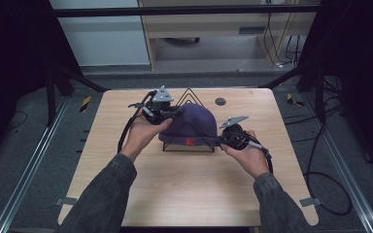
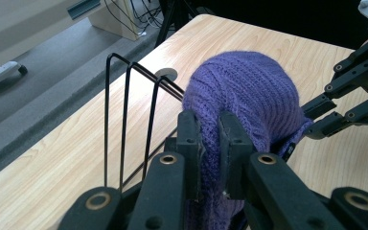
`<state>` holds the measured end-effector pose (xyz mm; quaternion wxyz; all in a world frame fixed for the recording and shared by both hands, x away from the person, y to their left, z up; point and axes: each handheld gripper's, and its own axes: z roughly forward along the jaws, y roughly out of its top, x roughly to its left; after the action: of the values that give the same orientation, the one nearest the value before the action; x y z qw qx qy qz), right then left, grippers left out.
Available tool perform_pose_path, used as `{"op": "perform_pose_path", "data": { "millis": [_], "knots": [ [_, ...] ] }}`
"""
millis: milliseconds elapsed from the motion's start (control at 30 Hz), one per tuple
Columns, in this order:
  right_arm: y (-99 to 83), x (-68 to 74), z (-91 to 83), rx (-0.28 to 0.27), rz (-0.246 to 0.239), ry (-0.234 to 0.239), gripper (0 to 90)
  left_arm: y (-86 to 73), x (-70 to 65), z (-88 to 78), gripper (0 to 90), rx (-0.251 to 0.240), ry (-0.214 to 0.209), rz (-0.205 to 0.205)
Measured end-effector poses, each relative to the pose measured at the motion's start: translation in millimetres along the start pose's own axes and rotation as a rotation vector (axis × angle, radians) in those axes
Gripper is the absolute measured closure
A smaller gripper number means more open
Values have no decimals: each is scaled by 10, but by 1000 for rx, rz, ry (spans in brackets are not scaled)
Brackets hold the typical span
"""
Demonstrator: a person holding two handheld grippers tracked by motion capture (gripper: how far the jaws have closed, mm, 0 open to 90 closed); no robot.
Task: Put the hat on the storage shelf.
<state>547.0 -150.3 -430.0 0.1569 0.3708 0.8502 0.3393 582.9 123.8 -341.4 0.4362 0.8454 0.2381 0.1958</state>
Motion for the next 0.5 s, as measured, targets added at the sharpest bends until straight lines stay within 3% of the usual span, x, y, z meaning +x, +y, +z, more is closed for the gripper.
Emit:
{"op": "perform_pose_path", "data": {
  "millis": [500],
  "knots": [
    [-6, -9, -1, -7, -9, 1, 745, -25, 17, -2, 810, -2, 0, -6]
  ]
}}
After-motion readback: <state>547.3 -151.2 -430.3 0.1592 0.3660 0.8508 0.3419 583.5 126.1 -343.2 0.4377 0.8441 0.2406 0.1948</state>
